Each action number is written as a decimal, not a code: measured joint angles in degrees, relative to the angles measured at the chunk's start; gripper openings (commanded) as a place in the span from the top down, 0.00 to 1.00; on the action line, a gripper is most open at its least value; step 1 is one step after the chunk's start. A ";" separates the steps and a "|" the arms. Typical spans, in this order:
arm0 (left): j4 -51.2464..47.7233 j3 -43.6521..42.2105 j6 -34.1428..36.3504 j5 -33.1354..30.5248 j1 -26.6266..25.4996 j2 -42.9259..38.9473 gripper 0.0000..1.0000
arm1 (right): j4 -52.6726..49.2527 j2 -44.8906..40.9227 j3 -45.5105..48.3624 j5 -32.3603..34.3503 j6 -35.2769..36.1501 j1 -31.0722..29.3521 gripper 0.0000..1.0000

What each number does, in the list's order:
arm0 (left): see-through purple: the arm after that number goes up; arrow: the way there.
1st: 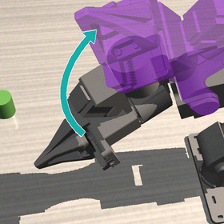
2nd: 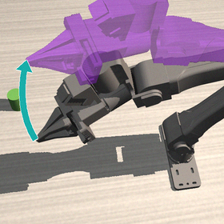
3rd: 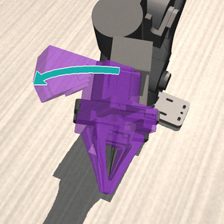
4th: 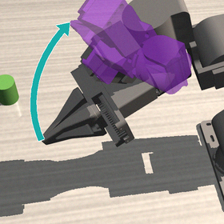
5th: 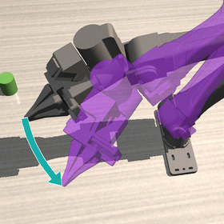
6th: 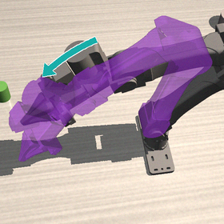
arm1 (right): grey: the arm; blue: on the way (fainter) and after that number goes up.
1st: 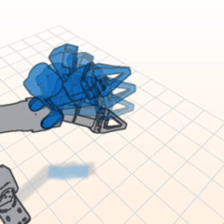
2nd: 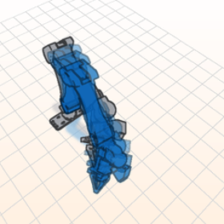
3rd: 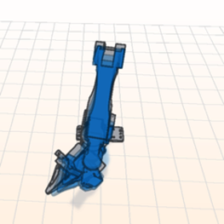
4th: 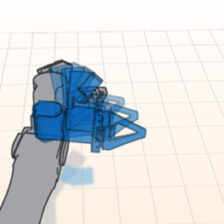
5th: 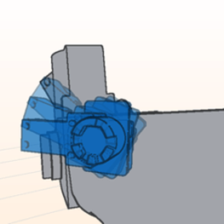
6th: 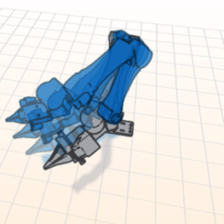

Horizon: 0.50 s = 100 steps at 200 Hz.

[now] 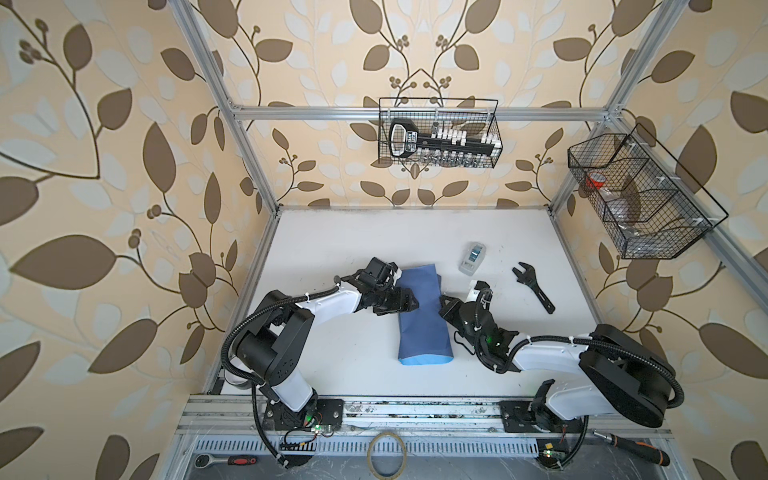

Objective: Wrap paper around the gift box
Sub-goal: 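Carry the tape strip with the right gripper to the paper seam beside the left gripper, then press the tape onto the paper seam with the right gripper, then lift away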

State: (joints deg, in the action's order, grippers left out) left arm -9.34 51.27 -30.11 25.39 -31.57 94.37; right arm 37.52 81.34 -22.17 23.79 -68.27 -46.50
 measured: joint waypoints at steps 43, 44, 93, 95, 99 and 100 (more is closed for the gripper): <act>0.13 0.00 0.02 0.20 0.00 0.24 0.19 | 0.15 0.52 0.11 0.00 0.59 0.00 1.00; 0.13 0.00 0.02 0.20 0.00 0.24 0.19 | 0.15 0.52 0.11 0.00 0.59 0.00 1.00; 0.22 0.00 0.04 0.22 0.00 0.26 0.19 | 0.72 0.83 0.20 0.00 1.25 0.00 1.00; 0.22 0.00 0.04 0.22 0.00 0.26 0.19 | 0.79 0.87 0.20 0.00 1.25 0.00 1.00; 0.24 0.00 0.04 0.22 0.00 0.26 0.19 | 0.90 0.94 0.20 0.00 1.29 0.00 1.00; 0.24 0.00 0.04 0.22 0.00 0.26 0.19 | 0.92 0.94 0.20 0.00 1.31 0.00 1.00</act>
State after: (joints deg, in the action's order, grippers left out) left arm -9.10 51.27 -30.06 25.61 -31.57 94.63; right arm 38.44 82.28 -21.98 23.79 -66.96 -46.50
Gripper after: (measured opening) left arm 0.807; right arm 0.047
